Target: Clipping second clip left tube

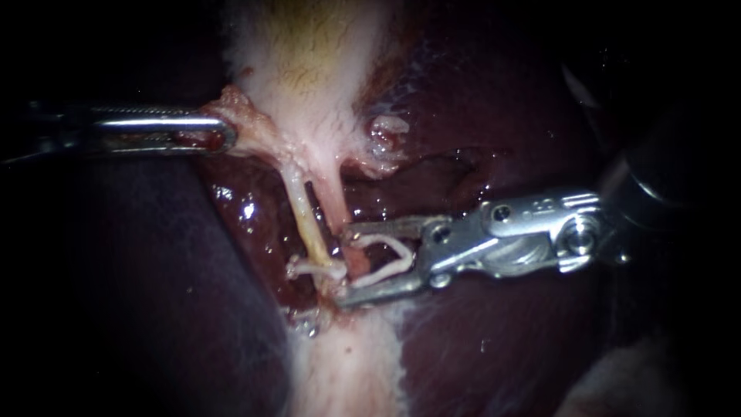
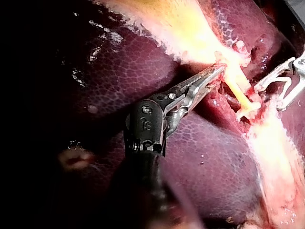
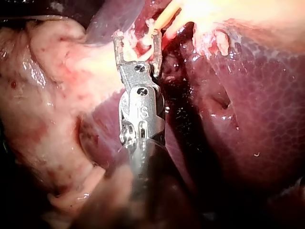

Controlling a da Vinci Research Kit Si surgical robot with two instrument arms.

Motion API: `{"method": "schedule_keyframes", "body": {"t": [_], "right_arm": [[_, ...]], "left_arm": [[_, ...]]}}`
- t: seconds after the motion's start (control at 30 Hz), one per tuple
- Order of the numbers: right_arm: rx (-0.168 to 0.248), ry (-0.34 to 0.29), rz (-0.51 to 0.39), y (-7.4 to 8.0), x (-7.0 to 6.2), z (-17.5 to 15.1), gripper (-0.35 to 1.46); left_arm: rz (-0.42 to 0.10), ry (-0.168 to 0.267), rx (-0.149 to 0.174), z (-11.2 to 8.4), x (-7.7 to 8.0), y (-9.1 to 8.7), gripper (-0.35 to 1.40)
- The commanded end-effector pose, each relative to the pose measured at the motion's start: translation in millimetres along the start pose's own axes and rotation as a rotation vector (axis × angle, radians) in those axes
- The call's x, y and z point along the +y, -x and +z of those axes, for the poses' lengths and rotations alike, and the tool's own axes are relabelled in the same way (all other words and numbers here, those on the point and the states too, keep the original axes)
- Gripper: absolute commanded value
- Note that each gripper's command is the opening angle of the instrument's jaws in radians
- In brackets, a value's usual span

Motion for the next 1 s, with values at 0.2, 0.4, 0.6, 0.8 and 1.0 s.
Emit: {"method": "schedule_keyframes", "body": {"t": [0.2, 0.4, 0.6, 0.8, 1.0], "right_arm": [[-0.050, 0.016, 0.012, 0.7, 1.6, 1.5, 0.50], [-0.063, 0.025, 0.009, 1.8, 2.9, 2.5, 0.50], [-0.069, 0.028, 0.013, 2.3, 4.0, 3.1, 0.50], [-0.076, 0.008, 0.013, 2.4, 4.5, 4.3, 0.50], [-0.055, -0.028, 0.022, 2.1, 4.5, 6.1, 0.50]], "left_arm": [[0.000, -0.001, 0.000, -0.1, 0.3, -0.1, -0.35], [0.000, -0.001, 0.001, 0.0, 0.4, -0.1, -0.35], [0.000, -0.001, 0.001, 0.0, 0.4, -0.1, -0.35], [0.000, -0.002, 0.001, 0.0, 0.4, -0.1, -0.35], [0.000, -0.002, 0.001, 0.1, 0.4, -0.1, -0.35]]}}
